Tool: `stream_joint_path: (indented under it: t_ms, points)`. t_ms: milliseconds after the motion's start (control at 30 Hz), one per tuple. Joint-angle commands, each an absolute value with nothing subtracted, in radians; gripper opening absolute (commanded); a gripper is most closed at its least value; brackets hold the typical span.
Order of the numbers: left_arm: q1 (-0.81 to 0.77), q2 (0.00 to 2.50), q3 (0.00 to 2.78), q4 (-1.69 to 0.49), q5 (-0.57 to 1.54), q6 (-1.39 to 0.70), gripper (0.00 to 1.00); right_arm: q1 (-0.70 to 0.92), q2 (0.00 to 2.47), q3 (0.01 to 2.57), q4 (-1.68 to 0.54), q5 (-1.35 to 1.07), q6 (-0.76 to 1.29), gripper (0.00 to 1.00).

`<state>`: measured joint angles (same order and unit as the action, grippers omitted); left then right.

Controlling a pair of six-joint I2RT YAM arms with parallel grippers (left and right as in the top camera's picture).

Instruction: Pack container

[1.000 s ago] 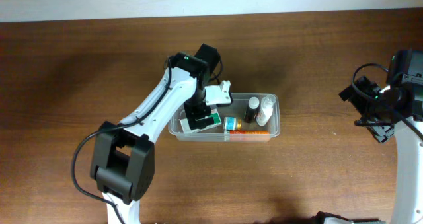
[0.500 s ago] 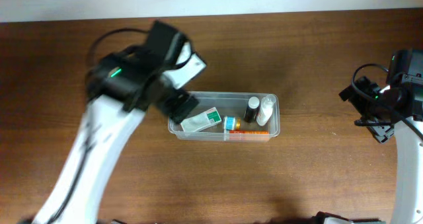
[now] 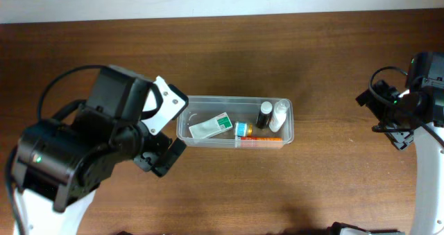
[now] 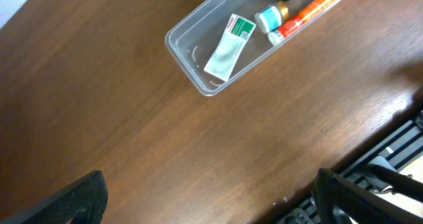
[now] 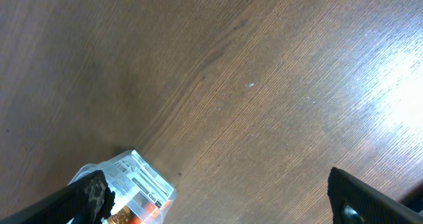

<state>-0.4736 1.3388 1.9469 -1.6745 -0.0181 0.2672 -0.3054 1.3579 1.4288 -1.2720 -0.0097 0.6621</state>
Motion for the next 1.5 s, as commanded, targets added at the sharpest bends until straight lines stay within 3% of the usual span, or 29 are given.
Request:
stream_joint_path:
  t_ms: [0, 167, 400, 833, 1133, 1467]
  points:
    - [-0.47, 1.307, 1.955, -1.647, 0.008, 0.267, 1.0, -0.309, 1.344, 1.436, -1.272, -0.012, 0.67, 0.98]
    - [-0.47, 1.288, 1.952, -1.604, 0.0, 0.266, 1.0, -0.309, 1.344, 1.436, -1.272, -0.012, 0.67, 0.98]
    - [-0.377, 1.163, 1.822, -1.361, 0.014, 0.27, 1.0, -0.309, 1.344, 1.436, -1.272, -0.012, 0.67, 0.98]
    - [-0.132, 0.781, 1.102, -0.9, 0.065, 0.308, 1.0, -0.309, 1.344, 1.436, -1.272, -0.012, 0.67, 0.98]
    - [-0.123, 0.49, 0.559, -0.542, 0.091, 0.307, 1.0, -0.309, 1.344, 1.436, -1.272, -0.012, 0.67, 0.98]
    - [-0.123, 0.246, 0.219, -0.403, 0.11, 0.307, 1.0, -0.309, 1.344, 1.436, -1.272, -0.012, 0.67, 0.98]
